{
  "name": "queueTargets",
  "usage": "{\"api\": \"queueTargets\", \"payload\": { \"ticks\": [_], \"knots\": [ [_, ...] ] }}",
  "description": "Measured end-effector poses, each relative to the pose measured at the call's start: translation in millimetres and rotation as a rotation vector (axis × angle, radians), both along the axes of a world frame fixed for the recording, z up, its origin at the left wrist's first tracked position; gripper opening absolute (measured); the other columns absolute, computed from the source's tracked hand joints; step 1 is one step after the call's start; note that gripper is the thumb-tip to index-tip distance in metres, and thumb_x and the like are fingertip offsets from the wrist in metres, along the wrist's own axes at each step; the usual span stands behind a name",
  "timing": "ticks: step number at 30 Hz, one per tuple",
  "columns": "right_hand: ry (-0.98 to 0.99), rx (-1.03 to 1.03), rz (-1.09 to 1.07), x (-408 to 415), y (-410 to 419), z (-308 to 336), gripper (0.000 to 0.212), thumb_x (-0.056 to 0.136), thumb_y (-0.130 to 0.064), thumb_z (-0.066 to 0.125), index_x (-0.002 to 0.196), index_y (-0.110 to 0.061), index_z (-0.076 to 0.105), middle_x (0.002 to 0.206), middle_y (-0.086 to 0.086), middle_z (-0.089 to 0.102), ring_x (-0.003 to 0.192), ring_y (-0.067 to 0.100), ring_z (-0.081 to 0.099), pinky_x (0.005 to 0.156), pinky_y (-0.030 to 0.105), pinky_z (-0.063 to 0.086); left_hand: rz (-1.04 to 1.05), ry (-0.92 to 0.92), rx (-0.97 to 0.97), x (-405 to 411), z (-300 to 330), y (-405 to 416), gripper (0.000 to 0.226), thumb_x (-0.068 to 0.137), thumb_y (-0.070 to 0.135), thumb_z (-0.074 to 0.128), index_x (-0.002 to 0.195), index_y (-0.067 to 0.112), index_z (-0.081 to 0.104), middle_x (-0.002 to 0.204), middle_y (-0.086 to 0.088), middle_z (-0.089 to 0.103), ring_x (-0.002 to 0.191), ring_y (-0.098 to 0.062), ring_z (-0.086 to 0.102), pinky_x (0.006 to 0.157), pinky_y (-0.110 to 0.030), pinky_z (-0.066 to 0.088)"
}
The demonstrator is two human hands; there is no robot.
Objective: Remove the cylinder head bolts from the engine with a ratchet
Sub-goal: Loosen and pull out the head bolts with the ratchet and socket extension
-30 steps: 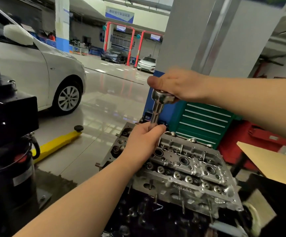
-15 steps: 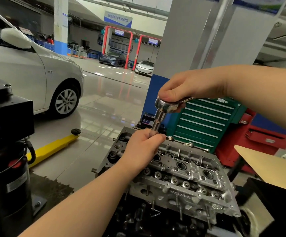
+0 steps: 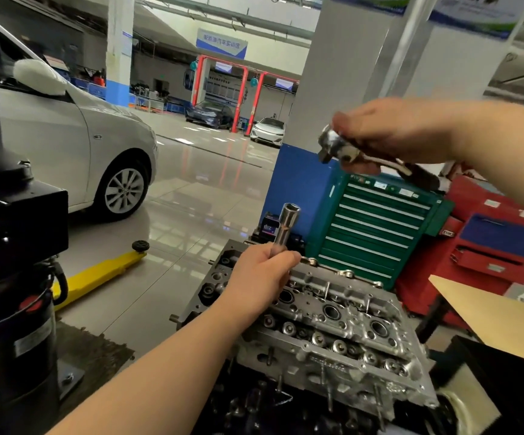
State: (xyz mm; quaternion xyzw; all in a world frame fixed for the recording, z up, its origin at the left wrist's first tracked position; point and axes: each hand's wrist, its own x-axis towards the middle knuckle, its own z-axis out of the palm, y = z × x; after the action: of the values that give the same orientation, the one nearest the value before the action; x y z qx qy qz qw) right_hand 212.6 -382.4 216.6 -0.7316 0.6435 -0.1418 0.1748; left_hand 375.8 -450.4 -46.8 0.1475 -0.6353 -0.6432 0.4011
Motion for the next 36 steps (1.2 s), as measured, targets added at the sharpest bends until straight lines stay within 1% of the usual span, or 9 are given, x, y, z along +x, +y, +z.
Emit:
{"api": "queueTargets", "payload": {
  "ticks": [4,8,11,13,16,22,25,27,36],
  "knots": [
    [-0.039,0.095,-0.306,-49.1,33.0,-58.1,0.047,0.093,-0.075,0.053,0.101,-0.033,0.073,0.077,0.004,0.065,0.06,0.017,0.054,0.047,0.029,0.047,-0.015,-0.031,-0.027,1.8,1.5,-1.4,0.034,0.085,0.038,0.064,0.063,0.015,0.052,0.054,-0.009,0.043,0.052,-0.026,0.036,0.057,-0.039,0.032],
    [-0.028,0.054,-0.486,-111.8,102.2,-113.7,0.017,0.097,-0.046,0.068,0.112,-0.041,0.072,0.088,0.002,0.077,0.069,0.016,0.066,0.061,0.03,0.054,0.022,-0.095,-0.115,0.8,-1.2,-7.4,0.043,0.084,0.049,0.063,0.055,0.018,0.057,0.052,-0.012,0.054,0.047,-0.025,0.049,0.062,-0.042,0.044],
    [0.152,-0.029,-0.659,-154.2,153.9,-160.1,0.049,0.092,-0.028,0.076,0.132,-0.053,0.063,0.091,-0.005,0.077,0.08,0.012,0.068,0.072,0.022,0.048,0.024,-0.061,-0.089,-4.5,-8.3,-13.4,0.044,0.079,0.052,0.067,0.053,0.018,0.057,0.051,-0.014,0.05,0.047,-0.027,0.045,0.059,-0.042,0.038],
    [0.25,-0.155,-0.806,-177.9,181.3,-197.1,0.059,0.089,-0.016,0.08,0.138,-0.044,0.063,0.108,-0.008,0.076,0.094,0.011,0.067,0.076,0.016,0.046,0.023,-0.039,-0.063,-7.7,-13.5,-16.9,0.042,0.079,0.05,0.07,0.055,0.019,0.057,0.051,-0.013,0.047,0.048,-0.026,0.042,0.058,-0.042,0.036],
    [0.199,-0.217,-0.956,-210.1,218.4,-246.5,0.058,0.09,-0.003,0.077,0.138,-0.034,0.065,0.133,0.001,0.07,0.112,0.018,0.065,0.097,0.03,0.051,0.012,-0.014,-0.041,-9.8,-16.9,-18.8,0.037,0.081,0.045,0.071,0.057,0.021,0.056,0.051,-0.007,0.043,0.045,-0.022,0.038,0.053,-0.035,0.033],
    [0.215,-0.134,-1.036,-232.8,266.3,-303.2,0.056,0.093,-0.02,0.078,0.14,-0.045,0.06,0.127,0.0,0.069,0.107,0.017,0.062,0.086,0.027,0.044,-0.047,0.014,-0.026,-11.4,-15.1,-13.8,0.043,0.086,0.035,0.069,0.053,0.024,0.043,0.05,-0.003,0.031,0.045,-0.018,0.026,0.046,-0.032,0.02],
    [0.375,-0.102,-0.99,-232.4,274.9,-319.8,0.045,0.101,-0.039,0.064,0.144,-0.049,0.054,0.107,-0.002,0.059,0.105,0.022,0.058,0.083,0.03,0.039,-0.035,-0.004,-0.07,-9.2,-15.8,-14.6,0.046,0.088,0.036,0.067,0.052,0.022,0.043,0.051,-0.005,0.032,0.045,-0.019,0.028,0.045,-0.029,0.026],
    [0.418,-0.107,-0.997,-232.2,274.7,-324.1,0.044,0.106,-0.032,0.055,0.148,-0.045,0.051,0.104,-0.001,0.053,0.098,0.018,0.051,0.079,0.027,0.032,-0.014,-0.009,-0.084,-9.0,-16.5,-15.6,0.046,0.088,0.037,0.067,0.052,0.02,0.044,0.05,-0.007,0.033,0.045,-0.02,0.031,0.046,-0.03,0.028],
    [0.496,-0.186,-1.162,-180.9,245.7,-306.0,0.049,0.103,-0.036,0.054,0.149,-0.052,0.045,0.15,0.0,0.049,0.137,0.029,0.039,0.11,0.047,0.039,0.008,-0.012,-0.032,-7.1,-11.8,-7.7,0.043,0.085,0.037,0.069,0.052,0.021,0.045,0.049,-0.005,0.033,0.043,-0.02,0.029,0.048,-0.034,0.025]
  ]
}}
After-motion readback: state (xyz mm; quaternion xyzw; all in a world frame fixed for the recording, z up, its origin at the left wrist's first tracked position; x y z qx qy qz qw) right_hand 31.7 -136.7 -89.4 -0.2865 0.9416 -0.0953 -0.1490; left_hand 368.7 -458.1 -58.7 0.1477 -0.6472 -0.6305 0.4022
